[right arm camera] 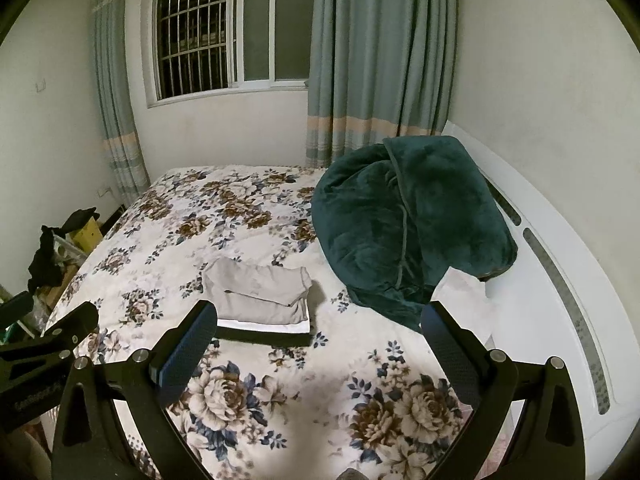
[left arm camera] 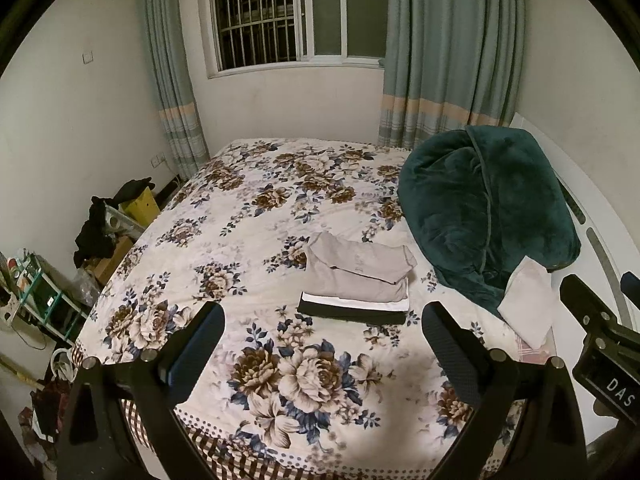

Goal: Fold small clothes

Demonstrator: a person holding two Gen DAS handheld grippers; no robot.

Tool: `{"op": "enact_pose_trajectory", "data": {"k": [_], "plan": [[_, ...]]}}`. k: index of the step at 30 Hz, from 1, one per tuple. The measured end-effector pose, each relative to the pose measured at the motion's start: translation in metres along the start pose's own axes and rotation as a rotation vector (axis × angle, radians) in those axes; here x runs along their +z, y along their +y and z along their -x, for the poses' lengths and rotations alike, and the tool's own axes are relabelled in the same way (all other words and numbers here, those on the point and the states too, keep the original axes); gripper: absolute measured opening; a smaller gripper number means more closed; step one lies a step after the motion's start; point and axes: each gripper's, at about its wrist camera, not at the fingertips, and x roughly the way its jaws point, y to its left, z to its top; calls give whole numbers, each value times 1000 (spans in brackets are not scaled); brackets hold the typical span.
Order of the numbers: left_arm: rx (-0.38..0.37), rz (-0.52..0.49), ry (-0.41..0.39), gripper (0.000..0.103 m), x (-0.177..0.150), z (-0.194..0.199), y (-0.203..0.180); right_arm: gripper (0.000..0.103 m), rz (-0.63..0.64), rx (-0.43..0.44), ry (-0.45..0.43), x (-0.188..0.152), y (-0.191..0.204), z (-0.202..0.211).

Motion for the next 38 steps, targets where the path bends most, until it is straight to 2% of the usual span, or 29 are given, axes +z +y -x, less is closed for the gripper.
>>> {"op": "enact_pose_trajectory", "data": {"k": [13,38], "plan": [[-3,-6,-4,101,3,-1,3,103,19,11,-1,-3,5,2],[32,14,-27,101,3,20,16,103,30,21,-2,-5,11,3]]}}
